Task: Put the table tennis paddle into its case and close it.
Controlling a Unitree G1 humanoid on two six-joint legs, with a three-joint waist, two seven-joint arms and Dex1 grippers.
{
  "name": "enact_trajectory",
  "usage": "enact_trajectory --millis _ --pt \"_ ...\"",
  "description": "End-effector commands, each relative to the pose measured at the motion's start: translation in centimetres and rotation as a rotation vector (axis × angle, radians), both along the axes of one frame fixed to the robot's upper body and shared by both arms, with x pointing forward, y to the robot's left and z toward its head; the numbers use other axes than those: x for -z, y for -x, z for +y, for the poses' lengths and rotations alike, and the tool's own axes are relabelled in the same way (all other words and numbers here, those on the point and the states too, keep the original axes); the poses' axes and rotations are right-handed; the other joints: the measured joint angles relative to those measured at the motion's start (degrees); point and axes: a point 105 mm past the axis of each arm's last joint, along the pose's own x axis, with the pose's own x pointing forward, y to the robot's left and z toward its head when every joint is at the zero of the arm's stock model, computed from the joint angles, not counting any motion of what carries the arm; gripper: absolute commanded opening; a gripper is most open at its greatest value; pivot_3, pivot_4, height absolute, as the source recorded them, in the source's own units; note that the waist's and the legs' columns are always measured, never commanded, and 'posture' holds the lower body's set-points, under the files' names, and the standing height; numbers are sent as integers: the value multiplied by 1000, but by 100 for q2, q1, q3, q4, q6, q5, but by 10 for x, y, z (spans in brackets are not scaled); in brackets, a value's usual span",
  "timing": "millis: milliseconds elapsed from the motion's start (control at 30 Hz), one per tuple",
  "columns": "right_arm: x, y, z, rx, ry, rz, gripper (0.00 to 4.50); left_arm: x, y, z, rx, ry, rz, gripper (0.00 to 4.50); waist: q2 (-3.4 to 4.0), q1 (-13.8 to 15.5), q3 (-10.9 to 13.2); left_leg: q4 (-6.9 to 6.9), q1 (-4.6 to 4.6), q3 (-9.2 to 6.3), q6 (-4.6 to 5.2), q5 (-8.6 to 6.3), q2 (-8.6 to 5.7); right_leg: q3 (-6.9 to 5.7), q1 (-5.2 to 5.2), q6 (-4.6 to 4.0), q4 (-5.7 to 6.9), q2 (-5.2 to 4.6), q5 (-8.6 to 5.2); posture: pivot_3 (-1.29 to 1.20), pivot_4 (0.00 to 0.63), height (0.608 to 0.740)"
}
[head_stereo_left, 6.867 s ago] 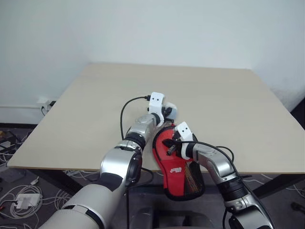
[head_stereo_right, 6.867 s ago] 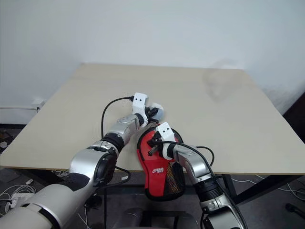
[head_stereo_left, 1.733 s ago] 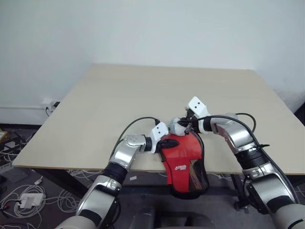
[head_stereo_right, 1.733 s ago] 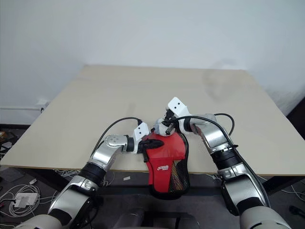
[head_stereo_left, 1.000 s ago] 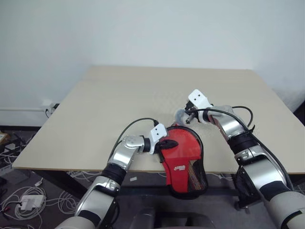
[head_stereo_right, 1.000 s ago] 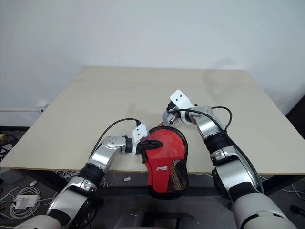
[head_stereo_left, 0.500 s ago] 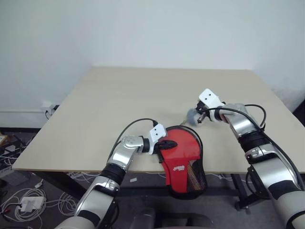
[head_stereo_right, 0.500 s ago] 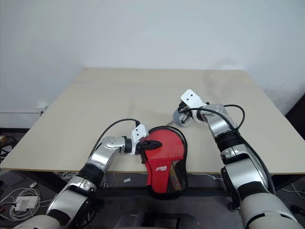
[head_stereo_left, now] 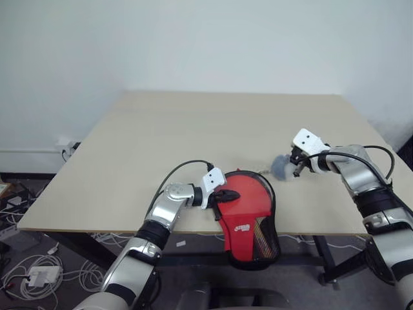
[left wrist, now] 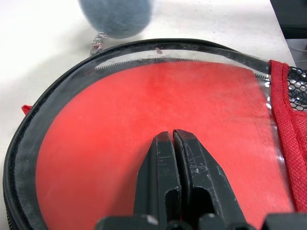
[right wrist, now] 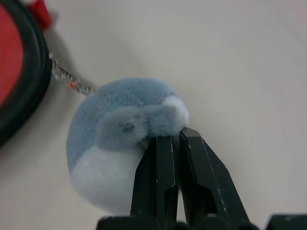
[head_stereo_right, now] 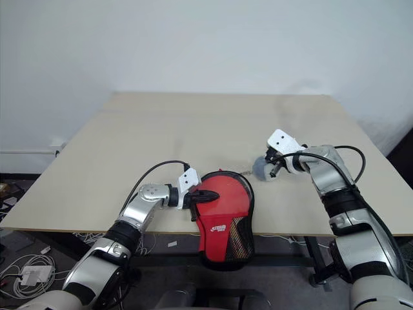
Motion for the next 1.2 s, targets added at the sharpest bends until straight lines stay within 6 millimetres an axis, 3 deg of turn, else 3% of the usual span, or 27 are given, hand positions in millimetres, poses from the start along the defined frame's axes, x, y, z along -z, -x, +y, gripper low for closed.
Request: enact_trajectory --millis 33,467,833,1000,1200 --pt "-27 4 -17 -19 27 -61 96 55 21 24 -33 -151 178 0 1 1 -1 0 0 -1 2 -2 0 -1 1 0 -1 -2 0 0 0 707" --pt "-35 66 -33 -237 45 116 96 58 22 25 -19 -157 183 0 12 35 -9 10 1 -21 21 -15 0 -7 15 -13 -14 -9 -8 0 0 707" --pt "-35 104 -19 -379 16 235 96 57 19 28 -16 -168 179 0 10 38 -10 16 3 -46 23 -20 0 -7 36 -13 -28 -11 -10 0 0 707" --pt "-30 132 -15 -463 14 340 96 57 19 29 -18 -171 179 0 9 40 -9 17 3 -55 22 -21 0 -13 43 -12 -33 -11 -10 0 0 707" --pt "-30 143 -19 -482 23 381 96 57 18 28 -20 -171 178 0 3 41 -13 16 9 -60 21 -22 0 -15 52 -8 -39 -11 -13 0 0 707"
